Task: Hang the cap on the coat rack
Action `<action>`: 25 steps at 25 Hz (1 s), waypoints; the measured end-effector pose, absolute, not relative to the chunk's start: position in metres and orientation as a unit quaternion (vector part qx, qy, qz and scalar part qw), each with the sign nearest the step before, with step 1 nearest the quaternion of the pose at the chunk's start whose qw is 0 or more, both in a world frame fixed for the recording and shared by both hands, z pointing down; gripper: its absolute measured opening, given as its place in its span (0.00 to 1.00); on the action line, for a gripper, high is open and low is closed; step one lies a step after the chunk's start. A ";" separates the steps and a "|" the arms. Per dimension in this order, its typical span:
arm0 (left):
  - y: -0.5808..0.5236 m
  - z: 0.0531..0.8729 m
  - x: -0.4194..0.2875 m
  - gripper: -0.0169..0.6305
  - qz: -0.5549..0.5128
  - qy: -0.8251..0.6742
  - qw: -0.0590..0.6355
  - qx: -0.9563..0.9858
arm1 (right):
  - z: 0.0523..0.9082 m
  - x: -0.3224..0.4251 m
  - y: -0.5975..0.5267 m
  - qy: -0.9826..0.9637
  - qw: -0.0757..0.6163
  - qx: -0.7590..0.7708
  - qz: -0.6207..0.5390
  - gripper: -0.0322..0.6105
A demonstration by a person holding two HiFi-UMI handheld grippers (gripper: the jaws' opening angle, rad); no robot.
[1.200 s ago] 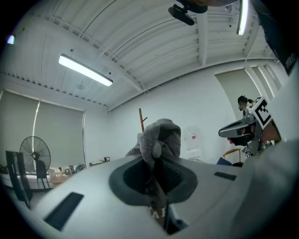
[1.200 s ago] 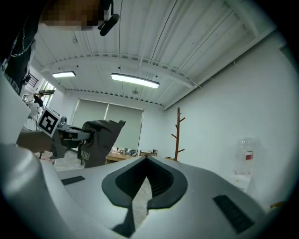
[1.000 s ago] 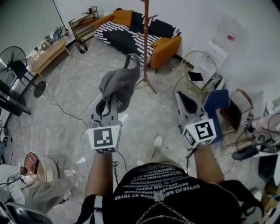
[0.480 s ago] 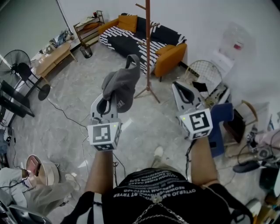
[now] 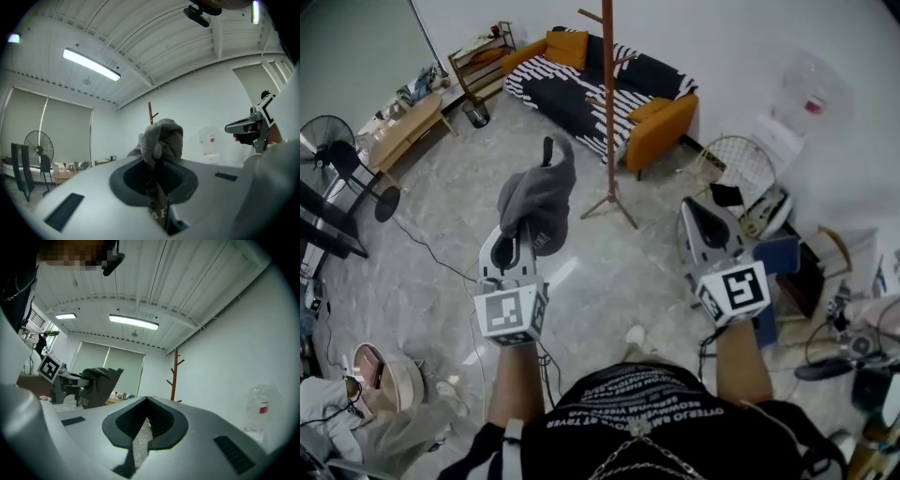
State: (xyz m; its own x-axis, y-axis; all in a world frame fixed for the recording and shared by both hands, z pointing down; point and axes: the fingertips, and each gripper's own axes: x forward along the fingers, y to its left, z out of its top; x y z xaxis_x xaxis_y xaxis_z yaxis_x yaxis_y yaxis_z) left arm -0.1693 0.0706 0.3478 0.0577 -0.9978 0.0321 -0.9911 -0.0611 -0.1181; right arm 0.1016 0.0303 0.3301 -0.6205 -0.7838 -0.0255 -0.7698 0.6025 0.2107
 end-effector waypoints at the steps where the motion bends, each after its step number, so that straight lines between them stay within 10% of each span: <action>1: 0.065 0.350 -0.169 0.05 -0.055 0.685 0.028 -0.726 | 0.330 0.102 0.025 -0.894 0.037 0.434 -0.104 0.05; 25: -0.007 0.345 -0.124 0.05 -0.063 0.700 0.023 -0.711 | 0.334 0.128 -0.061 -0.912 0.041 0.397 -0.091 0.05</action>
State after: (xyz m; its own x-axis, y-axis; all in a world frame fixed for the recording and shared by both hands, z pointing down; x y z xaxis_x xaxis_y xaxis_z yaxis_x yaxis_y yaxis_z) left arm -0.1245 -0.0067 0.3455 0.0128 -0.9983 0.0574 -0.9924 -0.0197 -0.1216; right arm 0.1282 -0.0606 0.3344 -0.6813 -0.7320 0.0024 -0.7170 0.6680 0.1990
